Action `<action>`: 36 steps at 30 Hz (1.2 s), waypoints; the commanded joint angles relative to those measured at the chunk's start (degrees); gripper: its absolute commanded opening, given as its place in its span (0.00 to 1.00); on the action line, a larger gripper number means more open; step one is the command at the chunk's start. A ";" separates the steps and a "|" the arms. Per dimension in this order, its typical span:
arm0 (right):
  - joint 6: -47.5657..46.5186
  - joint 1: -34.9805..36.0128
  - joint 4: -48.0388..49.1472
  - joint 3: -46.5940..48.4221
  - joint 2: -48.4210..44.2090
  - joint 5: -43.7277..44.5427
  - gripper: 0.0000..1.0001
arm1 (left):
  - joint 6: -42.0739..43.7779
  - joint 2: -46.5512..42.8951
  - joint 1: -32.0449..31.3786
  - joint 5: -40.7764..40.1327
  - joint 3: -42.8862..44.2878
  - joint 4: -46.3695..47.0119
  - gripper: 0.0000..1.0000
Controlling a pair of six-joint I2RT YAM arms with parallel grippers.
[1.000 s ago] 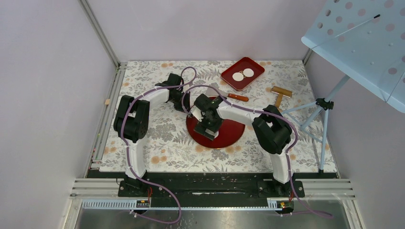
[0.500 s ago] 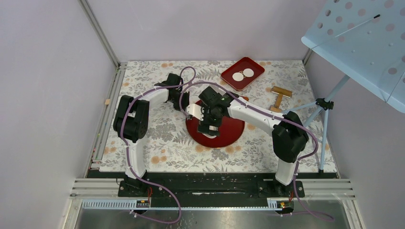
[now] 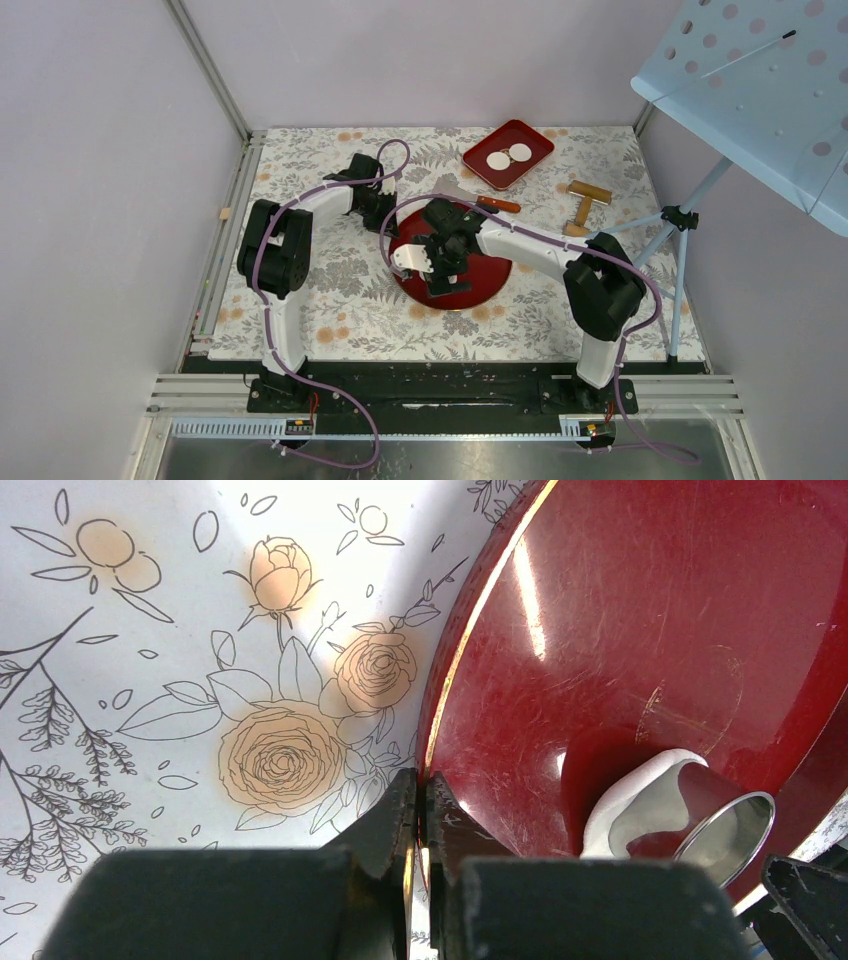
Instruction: Roll out the dumpling wrappers from the dough
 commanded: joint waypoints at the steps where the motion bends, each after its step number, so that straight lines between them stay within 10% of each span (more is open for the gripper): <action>1: -3.85 -0.25 -0.31 2.86 1.13 -1.67 0.99 | 0.21 -0.12 1.04 -2.86 -0.73 0.62 0.00; 36: -4.76 0.10 -3.57 8.50 5.26 1.05 0.99 | 0.17 -0.23 1.13 -2.56 -0.80 0.56 0.00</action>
